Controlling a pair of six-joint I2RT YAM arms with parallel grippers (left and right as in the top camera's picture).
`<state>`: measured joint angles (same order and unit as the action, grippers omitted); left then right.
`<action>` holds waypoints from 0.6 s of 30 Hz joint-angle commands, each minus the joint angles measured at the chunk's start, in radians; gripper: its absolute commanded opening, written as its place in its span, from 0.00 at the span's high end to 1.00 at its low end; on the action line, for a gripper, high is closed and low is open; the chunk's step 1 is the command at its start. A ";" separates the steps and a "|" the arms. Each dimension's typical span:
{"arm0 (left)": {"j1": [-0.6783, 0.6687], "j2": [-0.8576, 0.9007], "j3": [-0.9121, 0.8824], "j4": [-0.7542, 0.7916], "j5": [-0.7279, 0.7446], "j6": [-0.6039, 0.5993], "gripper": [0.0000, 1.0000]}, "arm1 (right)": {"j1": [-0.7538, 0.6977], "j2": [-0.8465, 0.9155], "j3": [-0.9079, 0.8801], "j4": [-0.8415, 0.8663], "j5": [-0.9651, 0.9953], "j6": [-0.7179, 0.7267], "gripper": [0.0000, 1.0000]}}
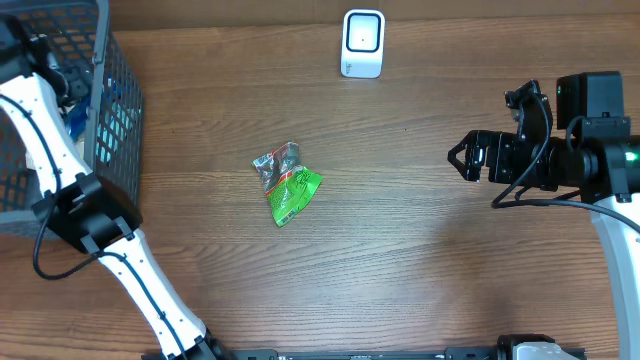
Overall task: Scan the item barcode
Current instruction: 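Reach into the basket and grasp the blue wrapper with the left gripper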
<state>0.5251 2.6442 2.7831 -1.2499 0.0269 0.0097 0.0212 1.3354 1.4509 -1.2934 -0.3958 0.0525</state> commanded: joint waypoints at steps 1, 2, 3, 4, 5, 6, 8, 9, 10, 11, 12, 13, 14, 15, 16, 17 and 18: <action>-0.015 0.083 0.000 -0.032 0.009 0.048 0.10 | 0.004 0.000 0.027 0.005 -0.009 0.003 0.00; -0.015 0.096 0.000 -0.045 0.000 0.047 0.10 | 0.004 0.000 0.027 0.005 -0.009 0.003 0.00; -0.015 0.108 0.000 -0.057 -0.007 0.047 0.10 | 0.004 0.000 0.027 0.005 -0.009 0.003 0.00; -0.015 0.124 0.000 -0.071 -0.013 0.047 0.11 | 0.004 0.000 0.027 0.005 -0.009 0.003 0.00; -0.015 0.135 0.000 -0.082 -0.012 0.047 0.11 | 0.004 0.000 0.027 0.005 -0.009 0.003 0.00; -0.015 0.149 0.000 -0.092 -0.012 0.047 0.12 | 0.004 0.000 0.027 0.005 -0.009 0.003 0.00; -0.015 0.164 0.000 -0.115 -0.011 0.047 0.19 | 0.004 0.000 0.027 0.006 -0.009 0.003 0.00; -0.015 0.170 0.000 -0.120 -0.012 0.047 0.25 | 0.004 0.000 0.027 0.006 -0.009 0.003 0.00; -0.015 0.171 0.000 -0.123 -0.011 0.047 0.34 | 0.004 0.000 0.027 0.006 -0.009 0.003 0.00; -0.015 0.170 0.000 -0.123 -0.011 0.047 0.44 | 0.004 0.000 0.027 0.008 -0.009 0.003 0.00; -0.015 0.170 0.001 -0.123 -0.011 0.047 0.54 | 0.004 0.000 0.027 0.008 -0.010 0.003 0.00; -0.015 0.170 0.002 -0.124 -0.009 0.045 0.66 | 0.004 0.000 0.027 0.009 -0.010 0.003 0.00; -0.015 0.170 0.003 -0.127 -0.008 0.037 0.78 | 0.004 0.000 0.027 0.009 -0.010 0.003 0.00; -0.015 0.170 0.003 -0.131 -0.008 0.024 0.84 | 0.004 0.000 0.027 0.009 -0.010 0.003 0.00; -0.015 0.170 0.004 -0.137 -0.008 0.008 0.89 | 0.004 0.000 0.027 0.009 -0.010 0.003 0.00; -0.015 0.170 0.003 -0.145 -0.008 -0.011 0.92 | 0.004 0.000 0.027 0.009 -0.010 0.003 0.00; -0.015 0.170 0.004 -0.158 -0.008 -0.026 0.95 | 0.004 0.000 0.027 0.009 -0.010 0.003 0.00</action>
<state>0.5121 2.6991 2.7834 -1.3853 0.0036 0.0288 0.0212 1.3365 1.4513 -1.2919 -0.3962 0.0525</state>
